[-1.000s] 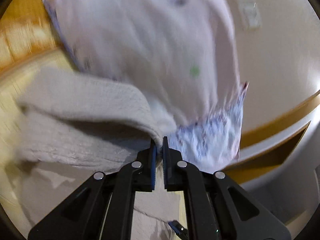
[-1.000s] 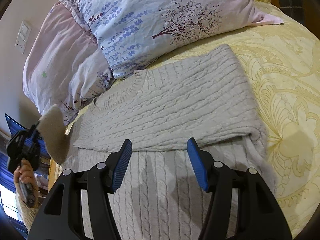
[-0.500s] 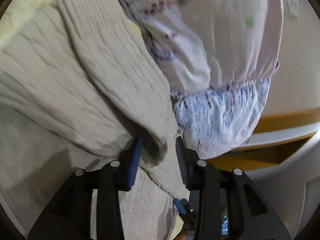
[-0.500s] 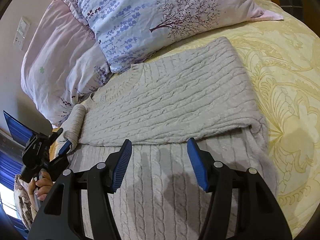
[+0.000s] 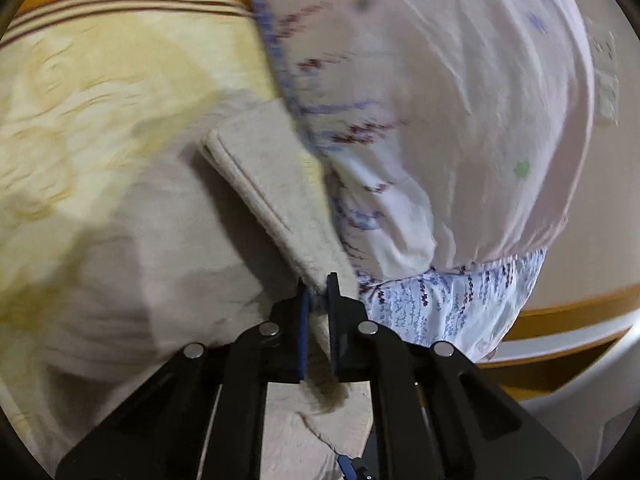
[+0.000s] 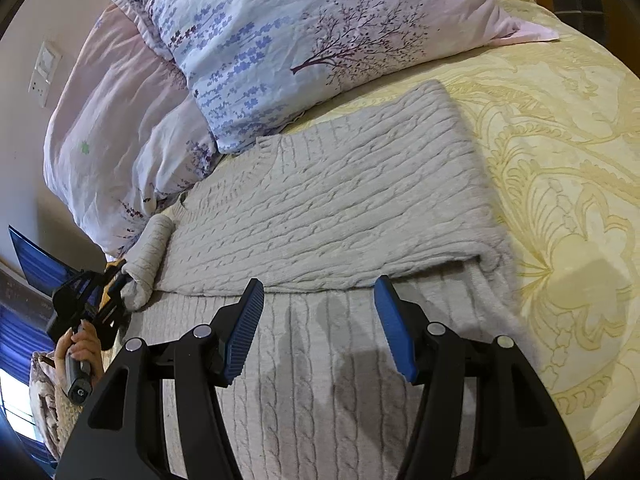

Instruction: Fold small clothes

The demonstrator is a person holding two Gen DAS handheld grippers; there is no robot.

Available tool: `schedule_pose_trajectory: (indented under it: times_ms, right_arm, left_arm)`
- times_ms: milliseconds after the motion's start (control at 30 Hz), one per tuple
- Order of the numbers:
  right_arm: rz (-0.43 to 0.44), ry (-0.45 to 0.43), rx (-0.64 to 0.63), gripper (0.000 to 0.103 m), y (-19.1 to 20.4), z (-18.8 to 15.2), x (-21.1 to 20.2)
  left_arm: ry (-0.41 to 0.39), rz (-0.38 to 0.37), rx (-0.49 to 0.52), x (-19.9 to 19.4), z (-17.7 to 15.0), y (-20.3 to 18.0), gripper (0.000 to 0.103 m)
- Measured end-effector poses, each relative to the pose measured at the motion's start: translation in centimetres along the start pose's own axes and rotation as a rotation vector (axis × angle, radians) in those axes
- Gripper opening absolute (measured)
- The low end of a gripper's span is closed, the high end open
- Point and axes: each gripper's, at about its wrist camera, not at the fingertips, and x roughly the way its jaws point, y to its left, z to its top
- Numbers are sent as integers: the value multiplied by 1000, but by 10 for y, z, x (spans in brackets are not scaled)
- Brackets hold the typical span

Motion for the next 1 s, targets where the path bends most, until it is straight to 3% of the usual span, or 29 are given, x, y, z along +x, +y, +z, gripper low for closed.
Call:
schedule_pose_trajectory:
  times_ms: [133,267,333,400,467,533,567,633,733,867,1000]
  right_arm:
    - [1,-14,13,60,-6,1,-4]
    - [-9,-20,18,60,-10,3,-6]
    - [-13,-18,26,60,-12,5,-6]
    - [-15,-14,32,60,-14,7,-5]
    - [-20,-11,30,60,-14,9,-5]
    - [-20,-9,21,60,-11,13,-6]
    - [-19,-10,12,59,-10,15,-6]
    - [-3,-5,-6,59,-5,19,-6]
    - [37,21,-24,59,1,29,1]
    - [138,67,32,48,5,45,23]
    - [168,121,99,42,8,57,50]
  left_arm:
    - [76,-51,122,29,-22,-40,7]
    - [240,-93,307,71,-71,-78,7]
    - [327,-55,407,94,-99,-92,8]
    - [437,34,539,119,-132,-98,25]
    - [515,93,641,132,-156,-99,30]
    - [566,108,711,132,-171,-99,39]
    - [583,100,738,126,-175,-101,49]
    - [549,98,791,102,-169,-104,59]
    - [462,123,818,64,-145,-99,61]
    - [279,269,831,16,-98,-89,61]
    - [186,388,787,-15,-59,-65,61]
